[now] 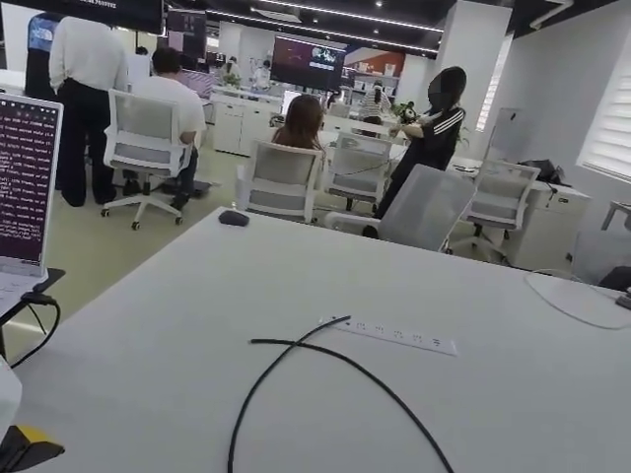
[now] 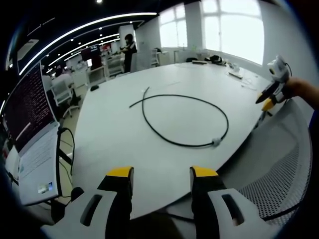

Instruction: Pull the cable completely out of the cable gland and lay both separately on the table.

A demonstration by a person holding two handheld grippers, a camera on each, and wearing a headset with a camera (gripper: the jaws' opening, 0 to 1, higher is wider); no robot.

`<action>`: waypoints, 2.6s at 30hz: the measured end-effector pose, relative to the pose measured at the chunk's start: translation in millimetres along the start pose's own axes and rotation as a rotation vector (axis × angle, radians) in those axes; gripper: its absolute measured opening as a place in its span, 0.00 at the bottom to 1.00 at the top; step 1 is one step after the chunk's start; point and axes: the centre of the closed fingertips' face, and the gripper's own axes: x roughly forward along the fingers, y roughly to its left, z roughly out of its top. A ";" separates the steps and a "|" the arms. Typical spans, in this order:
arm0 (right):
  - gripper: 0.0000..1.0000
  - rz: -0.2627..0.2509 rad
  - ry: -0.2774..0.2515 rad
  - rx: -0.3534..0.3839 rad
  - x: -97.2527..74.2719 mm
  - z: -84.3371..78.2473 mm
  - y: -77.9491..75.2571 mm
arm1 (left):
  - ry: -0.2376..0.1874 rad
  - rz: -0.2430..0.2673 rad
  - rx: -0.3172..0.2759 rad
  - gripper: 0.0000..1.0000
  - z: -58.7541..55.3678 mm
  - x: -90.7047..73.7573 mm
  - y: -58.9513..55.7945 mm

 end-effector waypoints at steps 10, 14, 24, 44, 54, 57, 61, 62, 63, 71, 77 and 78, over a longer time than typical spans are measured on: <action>0.42 -0.005 -0.012 0.008 -2.9 2.1 -2.0 | 0.001 -0.016 0.050 0.46 10.9 3.5 -3.6; 0.42 -0.002 -0.011 0.011 -2.5 1.1 -0.5 | 0.000 -0.028 0.064 0.46 14.8 6.8 -6.6; 0.42 -0.003 -0.013 0.021 -3.7 -1.1 -1.9 | -0.002 -0.049 0.090 0.46 23.1 13.0 -12.7; 0.41 0.007 -0.027 0.031 -3.8 -1.8 0.9 | 0.003 -0.088 0.142 0.45 30.7 20.5 -23.9; 0.41 0.021 -0.046 0.027 -3.2 0.9 8.0 | 0.049 -0.250 0.371 0.44 42.2 38.2 -57.8; 0.41 0.026 -0.056 0.031 -3.4 1.8 10.9 | 0.062 -0.313 0.443 0.42 48.6 47.4 -73.7; 0.40 0.031 -0.063 0.032 -4.6 0.9 14.2 | 0.067 -0.399 0.508 0.41 55.8 59.8 -97.5; 0.40 0.031 -0.066 0.036 -5.1 0.7 14.4 | 0.072 -0.410 0.522 0.40 56.2 62.3 -100.7; 0.40 0.032 -0.067 0.039 -5.8 0.3 14.8 | 0.079 -0.426 0.545 0.40 56.2 65.6 -105.7; 0.39 0.032 -0.076 0.050 -10.3 -4.0 15.8 | 0.121 -0.538 0.617 0.39 49.1 82.1 -135.2; 0.37 0.044 -0.077 0.051 -10.2 -6.1 20.4 | 0.151 -0.611 0.622 0.37 41.5 97.7 -149.8; 0.37 0.045 -0.075 0.051 -10.3 -6.7 21.0 | 0.158 -0.618 0.618 0.37 40.3 100.0 -150.9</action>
